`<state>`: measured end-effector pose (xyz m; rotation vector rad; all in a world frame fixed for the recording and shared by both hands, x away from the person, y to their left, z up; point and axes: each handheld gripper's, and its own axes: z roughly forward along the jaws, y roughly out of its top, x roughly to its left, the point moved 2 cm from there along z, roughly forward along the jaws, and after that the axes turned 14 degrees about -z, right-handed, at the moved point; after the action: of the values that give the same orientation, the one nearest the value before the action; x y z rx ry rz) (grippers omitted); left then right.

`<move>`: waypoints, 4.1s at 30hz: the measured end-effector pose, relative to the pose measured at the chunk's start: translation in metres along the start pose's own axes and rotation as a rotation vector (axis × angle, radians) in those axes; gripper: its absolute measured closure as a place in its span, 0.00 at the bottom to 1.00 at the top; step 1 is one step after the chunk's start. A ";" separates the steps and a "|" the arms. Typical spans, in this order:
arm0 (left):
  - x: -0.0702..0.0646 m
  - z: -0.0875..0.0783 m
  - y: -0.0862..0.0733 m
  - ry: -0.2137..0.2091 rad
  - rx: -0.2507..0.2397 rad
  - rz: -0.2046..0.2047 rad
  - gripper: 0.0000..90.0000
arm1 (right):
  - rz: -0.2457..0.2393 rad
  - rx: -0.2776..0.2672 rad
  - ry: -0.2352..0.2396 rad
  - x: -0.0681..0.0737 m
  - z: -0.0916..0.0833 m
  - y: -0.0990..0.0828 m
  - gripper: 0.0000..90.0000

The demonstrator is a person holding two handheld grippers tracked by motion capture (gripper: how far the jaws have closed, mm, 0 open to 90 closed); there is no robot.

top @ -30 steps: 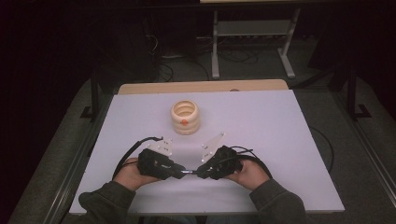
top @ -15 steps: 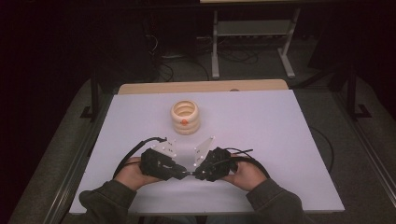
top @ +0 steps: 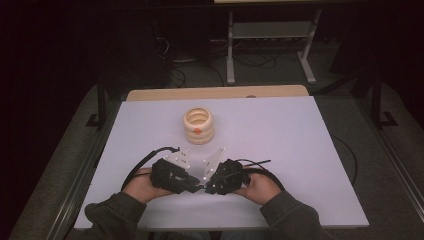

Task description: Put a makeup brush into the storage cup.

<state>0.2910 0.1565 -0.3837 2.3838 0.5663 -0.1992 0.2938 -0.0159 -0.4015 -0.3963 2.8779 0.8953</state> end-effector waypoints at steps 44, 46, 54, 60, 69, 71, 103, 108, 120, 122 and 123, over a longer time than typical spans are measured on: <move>-0.002 -0.007 0.009 0.024 0.015 -0.050 0.85 | 0.053 -0.069 -0.105 0.002 -0.001 0.002 0.78; -0.003 -0.006 0.010 0.031 0.013 -0.039 0.85 | 0.052 -0.058 -0.107 0.002 0.000 0.004 0.82; 0.000 -0.013 0.006 0.035 -0.034 -0.053 0.68 | 0.063 -0.069 -0.073 -0.002 -0.001 0.000 0.86; 0.004 -0.025 -0.001 0.090 -0.090 -0.090 0.58 | 0.152 -0.095 -0.059 -0.014 -0.008 -0.017 0.86; 0.013 -0.027 -0.013 0.143 -0.155 -0.131 0.53 | 0.266 -0.192 -0.057 -0.037 -0.031 -0.032 0.86; 0.014 -0.024 -0.016 0.155 -0.170 -0.140 0.53 | 0.292 -0.217 -0.055 -0.041 -0.033 -0.033 0.86; 0.024 -0.001 -0.033 0.218 -0.172 -0.171 0.44 | 0.359 -0.330 -0.137 -0.114 -0.055 -0.007 0.86; 0.024 -0.002 -0.034 0.217 -0.176 -0.177 0.44 | 0.367 -0.343 -0.151 -0.123 -0.059 -0.004 0.86; 0.025 -0.004 -0.034 0.212 -0.183 -0.180 0.43 | 0.359 -0.347 -0.192 -0.144 -0.067 0.010 0.86; 0.026 -0.004 -0.034 0.210 -0.182 -0.179 0.43 | 0.354 -0.349 -0.208 -0.150 -0.069 0.013 0.86; 0.026 -0.004 -0.034 0.207 -0.182 -0.185 0.43 | 0.357 -0.351 -0.209 -0.152 -0.069 0.014 0.86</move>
<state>0.2987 0.1908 -0.4079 2.1886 0.8659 0.0190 0.4350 -0.0114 -0.3113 0.1887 2.6378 1.4115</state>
